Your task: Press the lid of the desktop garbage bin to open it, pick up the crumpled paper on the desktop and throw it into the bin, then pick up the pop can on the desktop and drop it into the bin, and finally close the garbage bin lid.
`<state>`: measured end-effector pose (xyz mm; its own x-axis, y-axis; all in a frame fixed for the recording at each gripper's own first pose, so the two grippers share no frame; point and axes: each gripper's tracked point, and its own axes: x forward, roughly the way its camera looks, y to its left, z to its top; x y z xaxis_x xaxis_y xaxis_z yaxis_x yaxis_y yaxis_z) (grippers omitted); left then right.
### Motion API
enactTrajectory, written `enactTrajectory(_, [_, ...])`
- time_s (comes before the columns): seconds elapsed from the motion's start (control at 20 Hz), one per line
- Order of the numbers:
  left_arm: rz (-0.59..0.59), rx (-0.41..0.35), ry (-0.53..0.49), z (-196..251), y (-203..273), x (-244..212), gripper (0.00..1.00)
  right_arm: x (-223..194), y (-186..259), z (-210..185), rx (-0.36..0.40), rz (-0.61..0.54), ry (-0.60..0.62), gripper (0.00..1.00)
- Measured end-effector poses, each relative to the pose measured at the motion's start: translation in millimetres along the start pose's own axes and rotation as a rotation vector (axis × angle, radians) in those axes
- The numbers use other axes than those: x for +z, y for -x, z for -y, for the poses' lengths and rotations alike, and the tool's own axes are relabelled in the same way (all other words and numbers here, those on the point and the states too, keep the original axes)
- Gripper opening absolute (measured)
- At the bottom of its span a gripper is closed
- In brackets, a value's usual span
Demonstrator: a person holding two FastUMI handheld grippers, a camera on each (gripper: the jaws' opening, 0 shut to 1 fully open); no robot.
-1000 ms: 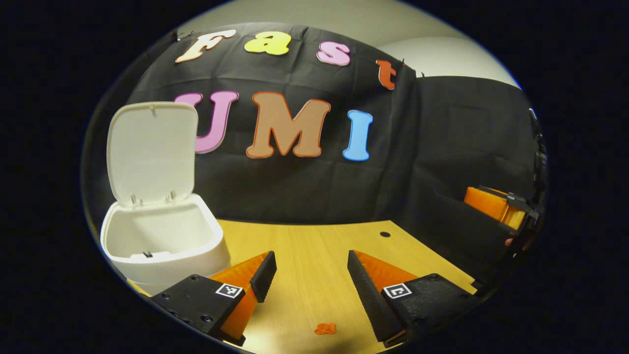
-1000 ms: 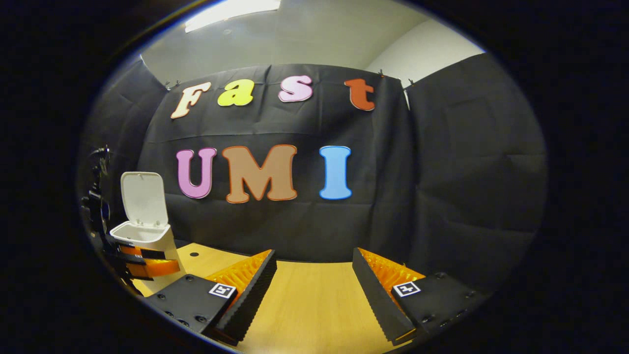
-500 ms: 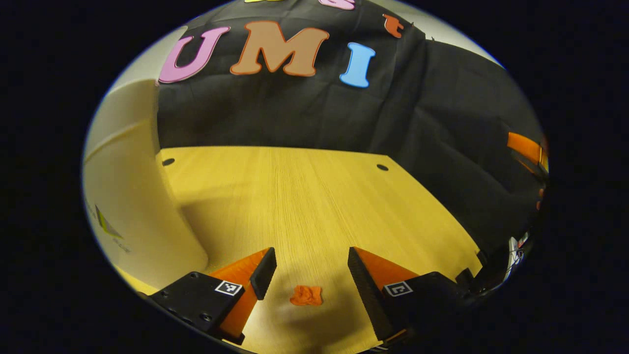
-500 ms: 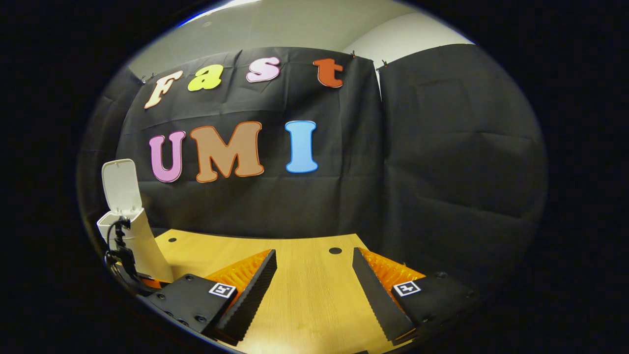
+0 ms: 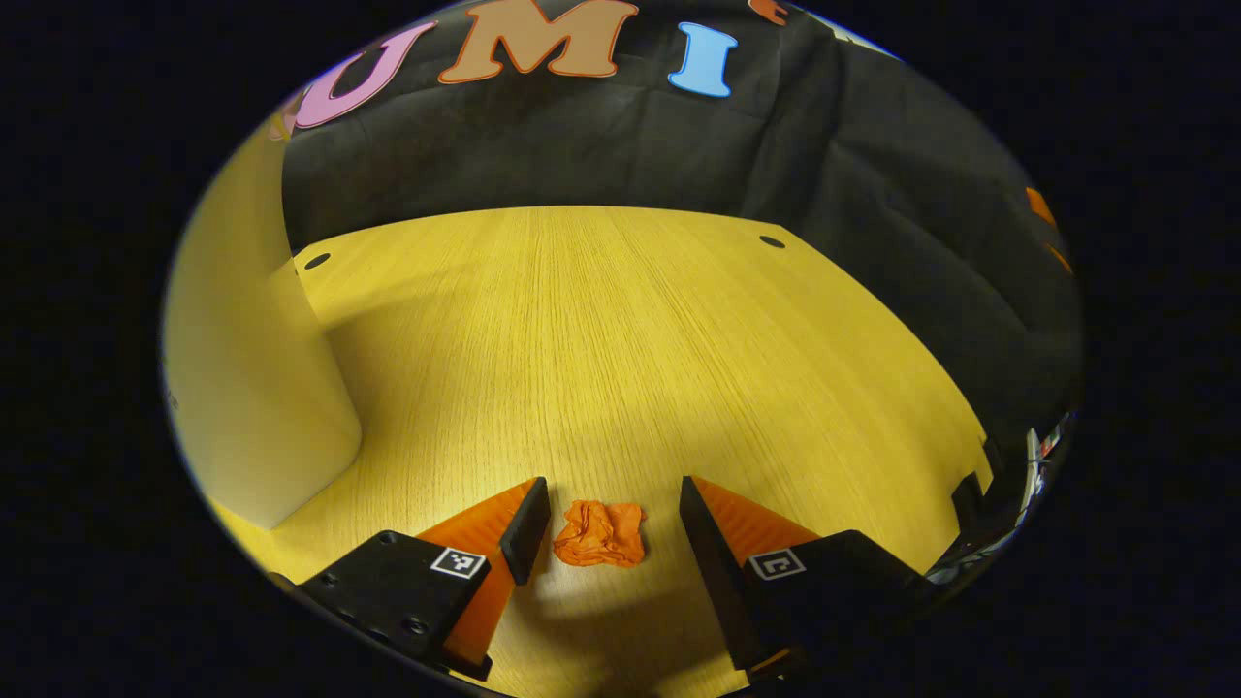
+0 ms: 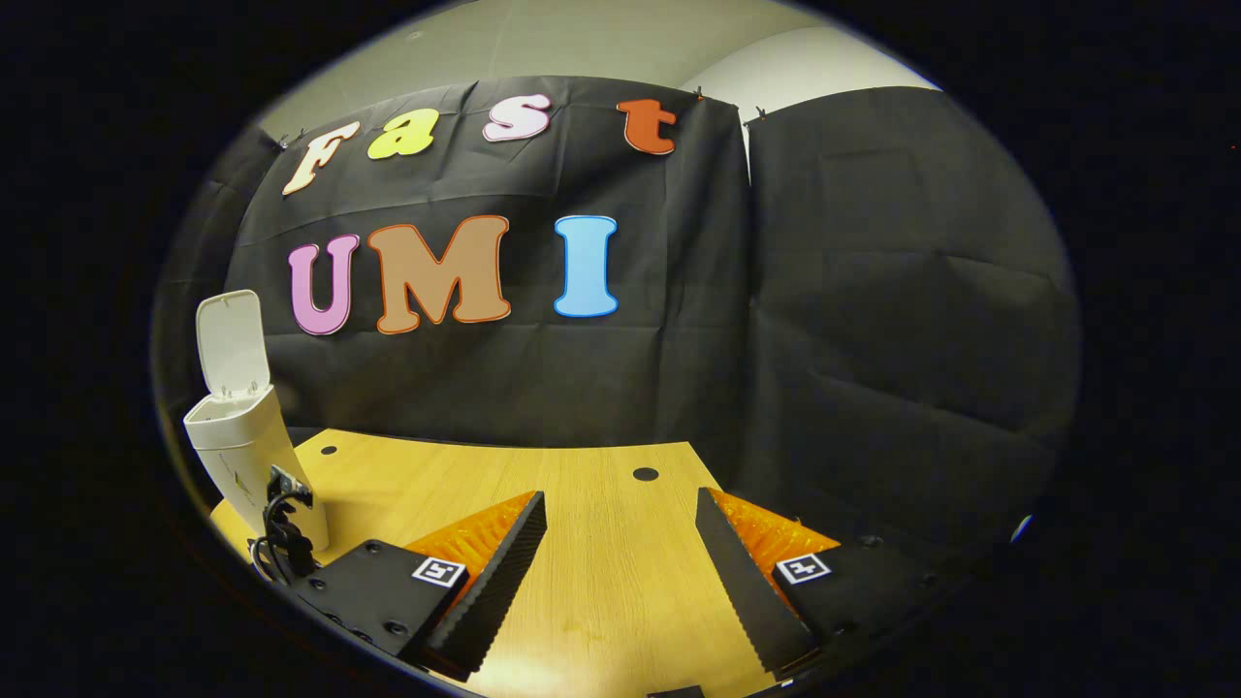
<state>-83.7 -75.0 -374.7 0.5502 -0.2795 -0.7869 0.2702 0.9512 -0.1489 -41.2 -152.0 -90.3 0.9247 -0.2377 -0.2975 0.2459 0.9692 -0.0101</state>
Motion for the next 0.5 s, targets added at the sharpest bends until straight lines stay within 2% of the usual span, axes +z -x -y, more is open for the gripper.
enactTrajectory(0.05, [-0.003,0.029,-0.018,-4.2,-1.1,-3.0,0.79,0.5,-0.8,0.4,0.000,0.000,0.005,1.00])
enactTrajectory(0.1, [0.019,0.041,-0.050,-7.7,-3.0,0.1,0.79,1.2,-0.9,0.0,0.001,0.000,0.009,1.00])
enactTrajectory(0.2, [0.047,0.071,-0.086,-15.7,-2.8,0.4,0.67,2.2,-0.9,-0.1,0.003,0.001,0.022,1.00])
enactTrajectory(0.35, [0.106,0.102,-0.077,-27.2,-5.6,7.9,0.22,3.5,-2.6,-2.7,0.009,0.001,0.039,1.00])
enactTrajectory(0.4, [0.110,0.108,-0.085,-27.9,-5.6,7.8,0.22,3.3,-2.7,-3.9,0.012,0.000,0.042,1.00])
enactTrajectory(0.5, [0.120,0.108,-0.105,-30.8,-6.1,8.5,0.14,2.3,-4.7,-7.4,0.018,-0.005,0.050,1.00])
